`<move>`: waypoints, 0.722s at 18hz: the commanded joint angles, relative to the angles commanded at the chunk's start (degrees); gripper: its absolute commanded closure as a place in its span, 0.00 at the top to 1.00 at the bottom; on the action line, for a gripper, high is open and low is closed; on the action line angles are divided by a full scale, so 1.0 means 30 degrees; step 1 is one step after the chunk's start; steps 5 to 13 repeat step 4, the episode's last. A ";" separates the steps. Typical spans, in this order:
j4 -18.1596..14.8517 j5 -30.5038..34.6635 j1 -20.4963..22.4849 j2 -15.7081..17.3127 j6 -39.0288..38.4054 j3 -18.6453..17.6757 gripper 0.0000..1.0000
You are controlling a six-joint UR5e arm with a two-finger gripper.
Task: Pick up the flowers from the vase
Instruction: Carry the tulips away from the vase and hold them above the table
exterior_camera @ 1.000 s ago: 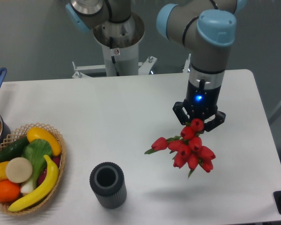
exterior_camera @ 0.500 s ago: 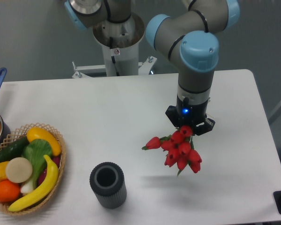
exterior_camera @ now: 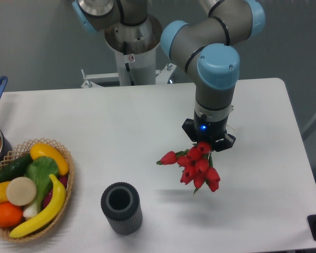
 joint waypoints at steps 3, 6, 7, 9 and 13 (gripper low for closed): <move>0.0000 0.0029 0.0000 0.0000 -0.0029 -0.0058 0.03; 0.0000 0.0029 0.0000 0.0000 -0.0029 -0.0088 0.03; 0.0000 0.0029 0.0000 0.0000 -0.0029 -0.0088 0.03; 0.0000 0.0029 0.0000 0.0000 -0.0029 -0.0088 0.03; 0.0000 0.0029 0.0000 0.0000 -0.0029 -0.0088 0.03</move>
